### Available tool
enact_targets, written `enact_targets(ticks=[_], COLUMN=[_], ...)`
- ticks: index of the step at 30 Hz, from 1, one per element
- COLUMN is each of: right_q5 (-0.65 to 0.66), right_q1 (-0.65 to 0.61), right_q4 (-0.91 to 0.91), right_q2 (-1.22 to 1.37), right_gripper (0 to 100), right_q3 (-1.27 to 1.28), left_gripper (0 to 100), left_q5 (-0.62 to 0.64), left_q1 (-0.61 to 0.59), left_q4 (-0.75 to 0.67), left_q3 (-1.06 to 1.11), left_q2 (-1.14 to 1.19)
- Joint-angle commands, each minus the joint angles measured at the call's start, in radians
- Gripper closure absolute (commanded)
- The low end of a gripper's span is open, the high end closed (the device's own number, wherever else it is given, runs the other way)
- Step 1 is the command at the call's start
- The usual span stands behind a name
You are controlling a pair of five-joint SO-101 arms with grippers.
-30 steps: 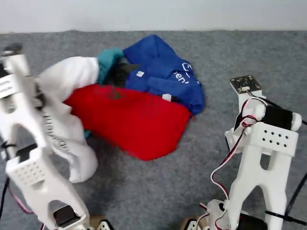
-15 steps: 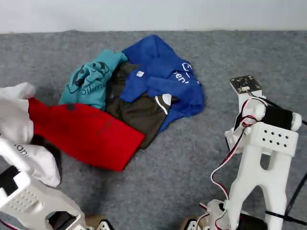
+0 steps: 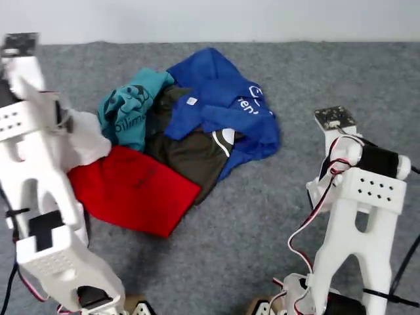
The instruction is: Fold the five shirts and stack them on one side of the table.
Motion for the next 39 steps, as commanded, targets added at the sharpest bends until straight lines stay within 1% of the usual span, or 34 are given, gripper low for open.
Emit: enact_targets(ticks=[1,5,8,11,13,18,21,23,26,28,30,32,36,39], right_q5=[0.006,0.008,0.009,0.011,0.011,0.011,0.011,0.011,0.011,0.011,0.011,0.011,0.011,0.012], right_q1=[-0.004,-0.005,-0.004,-0.004,-0.004,-0.004,-0.007,-0.008,-0.005,-0.004,-0.004,-0.004,-0.004,-0.004], right_q4=[-0.027,-0.053,-0.059,-0.059,-0.059,-0.059,-0.059,-0.059,-0.059,-0.059,-0.059,-0.059,-0.059,-0.059], right_q2=[0.001,0.001,0.001,0.001,0.001,0.001,0.001,0.001,0.001,-0.001,-0.005,-0.007,-0.007,-0.005], right_gripper=[79.4,79.4,79.4,79.4,79.4,79.4,79.4,79.4,79.4,79.4,79.4,79.4,79.4,79.4], right_q3=[0.026,0.068,0.078,0.078,0.078,0.078,0.078,0.078,0.078,0.078,0.080,0.080,0.080,0.080], left_gripper=[76,76,76,76,74,68,67,67,67,67,67,67,67,67], left_q5=[0.006,-0.003,-0.069,-0.110,-0.138,-0.147,-0.141,-0.123,0.020,0.126,0.229,0.295,0.311,0.311], left_q1=[0.078,0.109,0.103,0.075,0.029,-0.126,-0.129,-0.049,0.143,0.261,0.344,0.417,0.539,0.586], left_q4=[0.021,0.021,0.021,0.021,0.021,0.020,0.018,0.018,0.006,-0.057,-0.144,-0.215,-0.281,-0.338], left_q3=[0.031,0.045,0.044,0.042,0.047,0.087,0.134,0.150,0.163,0.173,0.180,0.182,0.171,0.119], left_q2=[-0.064,-0.064,-0.077,-0.137,-0.212,-0.348,-0.382,-0.400,-0.397,-0.365,-0.308,-0.227,-0.015,0.147])
